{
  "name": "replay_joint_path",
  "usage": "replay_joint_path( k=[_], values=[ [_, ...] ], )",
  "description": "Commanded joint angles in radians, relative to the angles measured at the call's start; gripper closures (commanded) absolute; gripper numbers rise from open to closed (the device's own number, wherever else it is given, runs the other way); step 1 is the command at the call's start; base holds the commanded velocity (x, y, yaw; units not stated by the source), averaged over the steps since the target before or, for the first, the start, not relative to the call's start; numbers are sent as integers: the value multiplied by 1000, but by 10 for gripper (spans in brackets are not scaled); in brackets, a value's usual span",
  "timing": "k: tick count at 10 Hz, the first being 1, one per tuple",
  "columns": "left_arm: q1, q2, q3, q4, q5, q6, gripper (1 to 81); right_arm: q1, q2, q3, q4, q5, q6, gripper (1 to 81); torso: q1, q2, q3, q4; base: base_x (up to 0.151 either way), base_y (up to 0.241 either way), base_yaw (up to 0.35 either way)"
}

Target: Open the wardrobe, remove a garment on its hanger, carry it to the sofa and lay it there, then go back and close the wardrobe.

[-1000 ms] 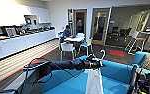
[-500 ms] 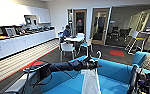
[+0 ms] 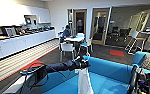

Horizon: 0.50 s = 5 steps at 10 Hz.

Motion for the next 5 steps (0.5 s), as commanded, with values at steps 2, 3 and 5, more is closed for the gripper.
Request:
replay_joint_path(
  k=[2,3,5],
  values=[
    [-162,-82,29,54,-23,13,811,39,6,5,5,-55,-4,10,0,0,0,0,0,0,0],
    [-156,-94,33,61,-23,13,811,39,7,5,5,-55,-4,10,0,0,0,0,0,0,0],
    [-153,-103,33,65,-23,13,811,39,9,5,5,-55,-4,10,0,0,0,0,0,0,0]
  ],
)
